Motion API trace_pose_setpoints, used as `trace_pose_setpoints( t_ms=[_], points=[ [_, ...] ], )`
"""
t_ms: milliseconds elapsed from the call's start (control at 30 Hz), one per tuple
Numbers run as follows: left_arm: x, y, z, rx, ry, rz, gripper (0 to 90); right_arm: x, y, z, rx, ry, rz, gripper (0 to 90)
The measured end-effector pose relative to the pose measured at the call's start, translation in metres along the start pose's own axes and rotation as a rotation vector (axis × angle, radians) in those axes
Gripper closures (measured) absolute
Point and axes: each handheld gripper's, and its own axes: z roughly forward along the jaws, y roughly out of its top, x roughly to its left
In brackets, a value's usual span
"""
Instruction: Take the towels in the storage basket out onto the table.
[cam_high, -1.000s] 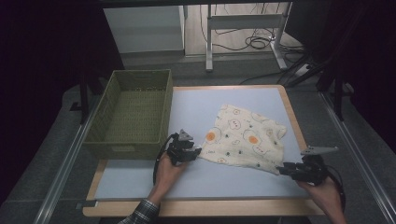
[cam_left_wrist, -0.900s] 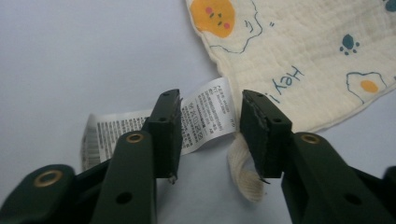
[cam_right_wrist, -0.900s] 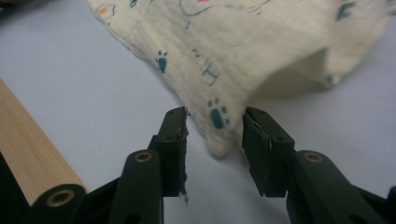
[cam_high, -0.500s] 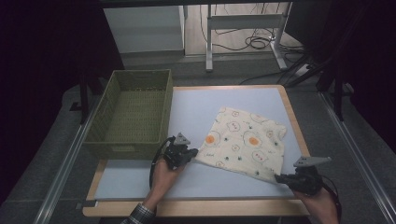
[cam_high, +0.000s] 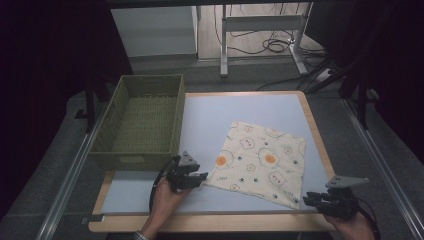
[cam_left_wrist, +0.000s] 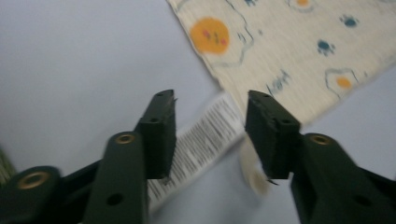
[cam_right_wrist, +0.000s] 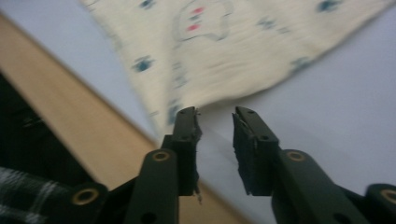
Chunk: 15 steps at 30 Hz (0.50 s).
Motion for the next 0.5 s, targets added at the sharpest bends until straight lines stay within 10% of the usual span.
trace_pose_setpoints(
  t_ms=[233,500],
  points=[
    [0.006,0.037,0.034,0.006,-0.013,0.041,33.8,-0.02,0.024,0.022,-0.001,-0.149,-0.067,51.4],
    [0.025,0.083,0.076,0.004,-0.027,0.058,29.0,-0.054,0.056,0.05,-0.01,-0.201,-0.046,46.6]
  ],
)
